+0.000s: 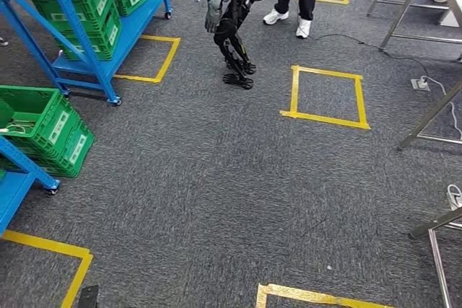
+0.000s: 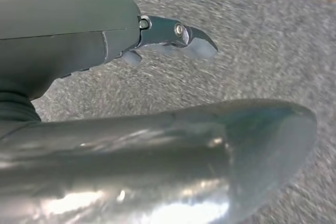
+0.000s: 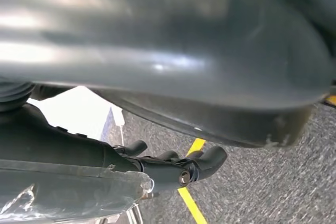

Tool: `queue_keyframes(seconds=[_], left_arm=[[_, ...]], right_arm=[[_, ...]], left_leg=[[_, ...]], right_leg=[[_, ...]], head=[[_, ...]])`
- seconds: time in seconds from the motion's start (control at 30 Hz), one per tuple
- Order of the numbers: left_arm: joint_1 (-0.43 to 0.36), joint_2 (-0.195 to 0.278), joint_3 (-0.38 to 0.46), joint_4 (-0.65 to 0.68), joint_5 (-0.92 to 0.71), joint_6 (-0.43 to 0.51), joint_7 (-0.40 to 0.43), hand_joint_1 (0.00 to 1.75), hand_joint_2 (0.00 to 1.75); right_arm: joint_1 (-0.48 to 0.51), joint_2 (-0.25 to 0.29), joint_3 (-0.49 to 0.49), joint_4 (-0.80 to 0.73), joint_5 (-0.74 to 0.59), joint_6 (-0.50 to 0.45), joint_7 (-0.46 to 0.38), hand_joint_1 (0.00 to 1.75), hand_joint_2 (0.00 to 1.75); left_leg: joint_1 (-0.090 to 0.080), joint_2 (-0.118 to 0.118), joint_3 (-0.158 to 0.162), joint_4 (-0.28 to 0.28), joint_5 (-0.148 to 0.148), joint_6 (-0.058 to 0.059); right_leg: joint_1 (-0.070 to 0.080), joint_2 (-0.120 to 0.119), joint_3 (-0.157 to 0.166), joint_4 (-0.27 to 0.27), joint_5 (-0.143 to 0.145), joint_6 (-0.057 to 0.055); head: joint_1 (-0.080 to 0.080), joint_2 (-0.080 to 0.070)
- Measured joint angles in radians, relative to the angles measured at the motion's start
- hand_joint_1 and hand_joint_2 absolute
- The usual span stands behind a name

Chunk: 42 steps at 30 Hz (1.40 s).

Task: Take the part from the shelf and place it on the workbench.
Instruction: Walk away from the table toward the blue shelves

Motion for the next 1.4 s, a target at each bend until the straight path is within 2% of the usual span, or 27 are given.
queue_keyframes(seconds=[0.03,0.1,0.17,0.2,0.27,0.3,0.37,0.43,0.47,0.5,0.53,0.57,0.63,0.7,0.77,0.8,0.87,0.93,1.0,1.03,1.07,1.13,1.17,1.23,1.3,1.37,1.4], left_arm=[[0.0,0.001,0.0,0.0,0.0,0.0,0.0,0.0,0.0],[0.0,0.0,0.0,0.0,0.0,0.0,0.0,0.0,0.0],[0.0,-0.001,0.001,0.0,0.0,0.0,0.0,0.0,0.0],[0.001,-0.002,0.001,0.0,0.0,0.0,0.0,0.0,0.0],[0.003,-0.002,0.001,0.0,-0.002,0.0,0.0,0.0,0.0],[0.005,-0.003,0.001,0.0,-0.004,0.0,0.0,0.0,0.0],[0.006,-0.002,0.001,0.0,-0.009,0.003,0.0,0.0,0.0],[0.004,-0.002,0.001,0.0,-0.014,0.005,0.0,0.0,0.0],[0.003,-0.002,0.001,0.0,-0.016,0.006,0.0,0.0,0.0],[0.003,-0.002,0.001,0.0,-0.018,0.006,0.0,0.0,0.0],[0.004,-0.002,0.001,0.0,-0.019,0.007,0.0,0.0,0.0],[0.005,-0.002,0.001,0.0,-0.02,0.007,0.0,0.0,0.0],[0.004,-0.002,0.001,0.0,-0.021,0.008,0.0,0.0,0.0],[-0.001,-0.005,0.001,0.0,-0.021,0.008,-0.001,0.0,0.0],[0.001,-0.004,0.001,0.0,-0.022,0.009,-0.001,0.0,0.0],[0.004,-0.004,0.001,0.0,-0.022,0.01,-0.001,0.0,0.0],[0.006,-0.003,0.002,0.0,-0.023,0.012,-0.002,0.0,0.0],[0.004,-0.005,0.002,0.0,-0.024,0.013,-0.003,0.0,0.0],[0.005,-0.005,0.002,0.0,-0.025,0.013,-0.003,0.0,0.0],[0.006,-0.005,0.002,0.0,-0.025,0.013,-0.003,0.0,0.0],[0.007,-0.006,0.002,0.0,-0.025,0.013,-0.003,0.0,0.0],[0.008,-0.008,0.002,0.0,-0.026,0.013,-0.003,0.0,0.0],[0.008,-0.009,0.002,0.0,-0.027,0.013,-0.003,0.0,0.0],[0.009,-0.011,0.002,0.0,-0.028,0.014,-0.003,0.0,0.0],[0.011,-0.012,0.002,0.0,-0.028,0.014,-0.003,0.0,0.0],[0.008,-0.012,0.002,0.0,-0.028,0.014,-0.003,0.0,0.0],[0.005,-0.012,0.002,0.0,-0.028,0.014,-0.003,0.0,0.0]], right_arm=[[-0.001,0.0,0.0,0.0,0.0,0.0,0.0,0.0,0.0],[-0.003,0.0,0.0,0.0,0.0,0.0,0.0,0.0,0.0],[-0.004,0.0,0.0,0.0,0.0,0.0,-0.001,0.0,0.0],[-0.006,0.0,0.0,0.0,0.0,0.0,-0.001,0.0,0.0],[-0.007,0.0,0.0,0.0,0.001,0.0,-0.002,0.0,0.0],[-0.007,0.001,-0.001,0.0,0.002,0.0,-0.002,0.0,0.0],[-0.005,0.001,-0.001,0.0,0.005,0.0,-0.002,0.0,0.0],[-0.001,0.001,-0.001,0.0,0.006,0.0,-0.003,0.0,0.0],[0.001,0.001,-0.002,0.0,0.007,0.001,-0.003,0.0,0.0],[0.002,0.001,-0.003,0.0,0.007,0.001,-0.003,0.0,0.0],[0.002,0.001,-0.003,0.0,0.007,0.001,-0.003,0.0,0.0],[0.002,0.001,-0.004,0.0,0.007,0.001,-0.003,0.0,0.0],[0.002,0.001,-0.004,0.0,0.007,0.001,-0.003,0.0,0.0],[0.001,0.001,-0.005,0.0,0.008,0.0,-0.003,0.0,0.0],[-0.001,0.001,-0.006,0.0,0.007,0.0,-0.003,0.0,0.0],[-0.003,0.001,-0.006,0.0,0.007,0.001,-0.003,0.0,0.0],[-0.004,0.002,-0.006,0.0,0.006,0.001,-0.004,0.0,0.0],[-0.001,0.002,-0.007,0.0,0.006,0.001,-0.004,0.0,0.0],[0.002,0.002,-0.009,0.0,0.006,0.001,-0.005,0.0,0.0],[0.002,0.002,-0.011,0.0,0.006,0.001,-0.005,0.0,0.0],[0.002,0.002,-0.012,0.0,0.006,0.001,-0.005,0.0,0.0],[0.004,0.002,-0.014,0.0,0.007,0.001,-0.005,0.0,0.0],[0.005,0.001,-0.015,0.0,0.007,0.001,-0.004,0.0,0.0],[0.005,0.001,-0.016,0.0,0.007,0.001,-0.004,0.0,0.0],[0.003,0.002,-0.016,-0.001,0.007,0.0,-0.004,0.0,0.0],[0.005,0.002,-0.017,-0.001,0.008,0.0,-0.004,0.0,0.0],[0.006,0.003,-0.017,-0.001,0.008,0.0,-0.004,0.0,0.0]], left_leg=[[-0.001,-0.013,-0.011,0.0,0.009,-0.001],[-0.002,-0.041,-0.032,0.0,0.029,-0.005],[-0.001,-0.062,-0.043,-0.002,0.045,-0.014],[0.0,-0.07,-0.044,-0.005,0.053,-0.02],[0.004,-0.084,-0.046,-0.01,0.066,-0.033],[0.004,-0.076,-0.051,-0.006,0.058,-0.037],[0.002,-0.035,-0.077,0.057,-0.011,-0.044],[0.003,0.006,-0.117,0.185,-0.105,-0.054],[0.006,0.014,-0.131,0.241,-0.129,-0.059],[0.009,0.02,-0.131,0.271,-0.133,-0.064],[0.013,0.025,-0.112,0.265,-0.121,-0.069],[0.016,0.035,-0.073,0.219,-0.101,-0.073],[0.019,0.086,0.033,0.08,-0.069,-0.081],[0.019,0.119,0.093,-0.004,-0.068,-0.069],[0.018,0.099,0.096,-0.015,-0.079,-0.043],[0.018,0.087,0.098,-0.016,-0.082,-0.033],[0.019,0.062,0.106,-0.017,-0.084,-0.019],[0.017,0.035,0.11,-0.017,-0.088,-0.01],[0.013,0.005,0.119,-0.017,-0.095,-0.005],[0.011,-0.011,0.126,-0.017,-0.1,-0.004],[0.011,-0.027,0.135,-0.017,-0.105,-0.004],[0.012,-0.057,0.151,-0.017,-0.118,-0.008],[0.013,-0.071,0.154,-0.017,-0.124,-0.013],[0.019,-0.089,0.153,-0.019,-0.128,-0.027],[0.021,-0.091,0.156,-0.013,-0.127,-0.04],[0.016,-0.047,0.132,0.042,-0.137,-0.046],[0.013,-0.019,0.099,0.094,-0.154,-0.048]], right_leg=[[0.002,0.004,0.031,-0.035,0.017,-0.007],[0.006,0.036,0.13,-0.182,0.057,-0.023],[0.012,0.071,0.19,-0.28,0.077,-0.027],[0.016,0.077,0.195,-0.294,0.079,-0.026],[0.019,0.059,0.187,-0.299,0.094,-0.032],[0.018,0.048,0.184,-0.304,0.104,-0.038],[0.014,0.021,0.174,-0.314,0.124,-0.047],[0.014,-0.009,0.16,-0.316,0.136,-0.049],[0.013,-0.025,0.154,-0.315,0.14,-0.048],[0.012,-0.041,0.148,-0.315,0.144,-0.046],[0.01,-0.056,0.143,-0.314,0.146,-0.043],[0.007,-0.07,0.141,-0.314,0.147,-0.039],[0.005,-0.096,0.139,-0.311,0.145,-0.026],[0.008,-0.12,0.145,-0.304,0.139,-0.01],[0.005,-0.134,0.153,-0.293,0.137,0.005],[0.001,-0.124,0.155,-0.283,0.134,0.011],[-0.007,-0.072,0.122,-0.218,0.1,0.021],[-0.009,-0.019,0.045,-0.083,0.043,0.026],[-0.007,-0.004,-0.027,0.011,0.027,0.025],[-0.006,-0.001,-0.038,0.005,0.051,0.021],[-0.005,0.005,-0.031,-0.041,0.093,0.016],[-0.004,0.041,0.009,-0.178,0.183,0.006],[-0.003,0.061,0.026,-0.231,0.2,0.001],[0.001,0.078,0.04,-0.268,0.195,-0.011],[0.003,0.061,0.06,-0.283,0.194,-0.022],[0.002,0.039,0.089,-0.3,0.187,-0.031],[0.002,0.026,0.103,-0.307,0.181,-0.035]], head=[[0.0,0.0],[0.0,0.0],[0.001,0.0],[0.001,0.0],[0.004,0.0],[0.003,0.0],[-0.002,0.0],[-0.007,0.0],[-0.007,0.0],[-0.007,0.0],[-0.007,0.0],[-0.007,0.0],[-0.009,0.0],[-0.01,0.0],[-0.009,0.0],[-0.007,0.0],[-0.003,0.0],[0.004,0.0],[0.009,0.0],[0.01,0.0],[0.01,0.0],[0.011,0.0],[0.013,0.0],[0.014,0.0],[0.013,0.0],[0.009,0.0],[0.007,0.0]])
